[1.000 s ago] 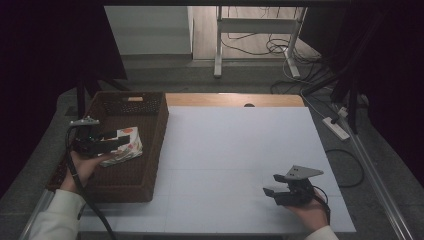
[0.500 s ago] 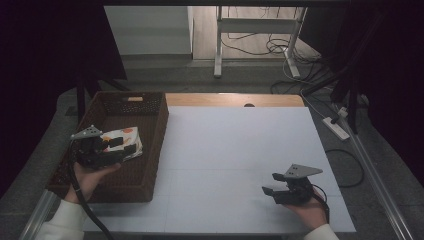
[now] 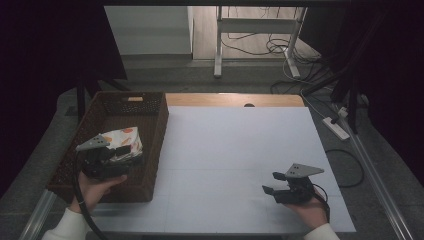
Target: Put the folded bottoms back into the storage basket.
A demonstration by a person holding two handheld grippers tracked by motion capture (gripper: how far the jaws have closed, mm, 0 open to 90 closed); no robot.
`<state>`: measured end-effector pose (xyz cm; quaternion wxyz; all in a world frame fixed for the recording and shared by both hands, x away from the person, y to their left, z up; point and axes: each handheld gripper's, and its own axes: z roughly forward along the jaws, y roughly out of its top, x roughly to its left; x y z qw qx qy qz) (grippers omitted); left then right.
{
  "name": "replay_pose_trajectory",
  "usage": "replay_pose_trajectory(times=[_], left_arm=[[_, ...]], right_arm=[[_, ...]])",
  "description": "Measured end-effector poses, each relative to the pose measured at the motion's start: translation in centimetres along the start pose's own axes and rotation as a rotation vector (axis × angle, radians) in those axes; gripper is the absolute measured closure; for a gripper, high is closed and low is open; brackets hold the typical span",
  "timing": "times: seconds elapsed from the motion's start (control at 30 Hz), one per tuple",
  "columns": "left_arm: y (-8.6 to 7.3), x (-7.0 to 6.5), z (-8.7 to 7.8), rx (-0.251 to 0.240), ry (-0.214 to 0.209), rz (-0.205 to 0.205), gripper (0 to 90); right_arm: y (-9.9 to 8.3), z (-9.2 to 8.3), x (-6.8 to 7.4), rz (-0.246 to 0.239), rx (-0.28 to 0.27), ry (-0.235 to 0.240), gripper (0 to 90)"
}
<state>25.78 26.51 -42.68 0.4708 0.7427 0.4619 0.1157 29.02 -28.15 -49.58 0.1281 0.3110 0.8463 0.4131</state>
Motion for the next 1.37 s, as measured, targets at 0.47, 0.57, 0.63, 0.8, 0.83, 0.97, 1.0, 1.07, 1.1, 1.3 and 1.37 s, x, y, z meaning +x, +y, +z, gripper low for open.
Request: replay_pose_trajectory(times=[0.47,0.57,0.63,0.8,0.83,0.97,1.0,1.07,1.1,1.3,1.37], left_arm=[[-2.0,-2.8,0.6,0.010,0.020,0.055,27.2],[-2.2,-3.2,0.6,0.007,0.027,0.064,26.8],[-2.3,-3.4,0.6,0.008,0.022,0.065,26.7],[-2.5,-3.6,0.8,0.016,0.018,0.071,26.1],[-2.5,-3.6,0.9,0.016,0.017,0.069,26.1],[-2.5,-3.6,1.0,0.019,0.016,0.070,26.0],[-2.5,-3.6,1.0,0.019,0.016,0.070,25.9],[-2.5,-3.6,1.0,0.020,0.015,0.071,25.9],[-2.5,-3.6,1.0,0.020,0.016,0.072,25.8],[-2.5,-3.5,1.0,0.020,0.016,0.070,25.5],[-2.5,-3.5,1.0,0.021,0.017,0.071,25.3]], right_arm=[[0.1,-1.0,-0.5,0.019,-0.056,-0.011,34.1],[0.1,-1.1,-0.5,0.015,-0.060,-0.013,34.1],[0.1,-1.1,-0.5,0.013,-0.060,-0.014,34.0],[0.2,-1.3,-0.6,0.013,-0.071,-0.019,34.1],[0.2,-1.4,-0.6,0.011,-0.075,-0.020,34.0],[0.2,-1.5,-0.7,0.008,-0.084,-0.025,34.1],[0.2,-1.5,-0.7,0.008,-0.084,-0.025,34.0],[0.2,-1.4,-0.7,0.007,-0.082,-0.025,34.1],[0.2,-1.4,-0.6,0.005,-0.079,-0.025,34.0],[0.1,-1.5,-0.6,0.001,-0.078,-0.025,34.0],[0.1,-1.5,-0.6,0.002,-0.080,-0.025,34.0]])
